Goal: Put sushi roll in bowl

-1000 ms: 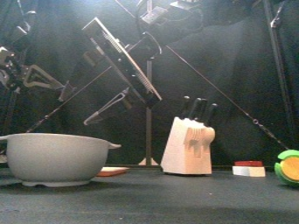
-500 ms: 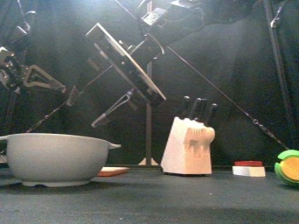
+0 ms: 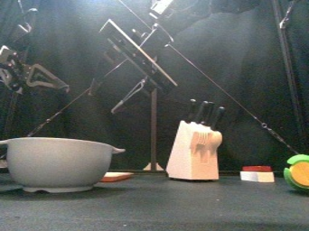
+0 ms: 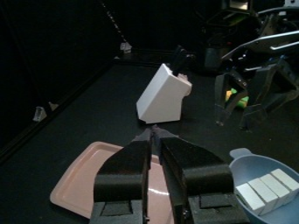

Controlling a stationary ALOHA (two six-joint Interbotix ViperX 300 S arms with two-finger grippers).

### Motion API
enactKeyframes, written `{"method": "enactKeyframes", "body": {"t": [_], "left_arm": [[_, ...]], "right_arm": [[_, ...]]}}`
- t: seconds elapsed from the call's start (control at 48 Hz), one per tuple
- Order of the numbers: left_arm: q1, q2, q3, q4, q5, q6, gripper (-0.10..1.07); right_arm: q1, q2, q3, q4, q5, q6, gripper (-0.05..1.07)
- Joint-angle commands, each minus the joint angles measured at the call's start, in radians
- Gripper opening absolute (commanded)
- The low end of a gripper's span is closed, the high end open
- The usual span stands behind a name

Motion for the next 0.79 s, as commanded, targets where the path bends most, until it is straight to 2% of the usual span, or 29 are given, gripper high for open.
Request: {"method": "enactKeyframes", "body": {"t": [0.0, 0.104, 0.188, 0.292, 0.354, 0.562, 0.646, 0.771], "left_arm": [[-0.002, 0.006, -0.032, 0.002, -0.009, 0.002, 0.54], [-0.002, 0.005, -0.031, 0.002, -0.009, 0.002, 0.54], [-0.002, 0.006, -0.029, 0.003, -0.009, 0.005, 0.54], [-0.003, 0.005, -0.034, 0.002, -0.008, 0.003, 0.54], [-0.003, 0.005, -0.034, 0.002, -0.009, 0.002, 0.54], [-0.003, 0.006, -0.034, 0.0, -0.009, 0.002, 0.54], [-0.003, 0.006, -0.034, 0.0, -0.009, 0.002, 0.54], [-0.003, 0.005, -0.032, 0.0, -0.009, -0.002, 0.54]], "right_arm": [[-0.02, -0.051, -0.038, -0.032, 0.025, -0.002, 0.87], [-0.017, -0.041, -0.049, -0.064, 0.103, 0.002, 0.87], [0.037, -0.034, -0.075, -0.066, 0.219, -0.011, 0.86], [0.074, -0.029, -0.115, -0.06, 0.33, -0.092, 0.86], [0.08, -0.026, -0.146, -0.008, 0.377, -0.178, 0.86], [0.074, 0.015, -0.224, 0.287, 0.4, -0.492, 0.86], [0.072, 0.034, -0.249, 0.328, 0.4, -0.574, 0.86], [0.071, 0.057, -0.273, 0.334, 0.4, -0.597, 0.86]]}}
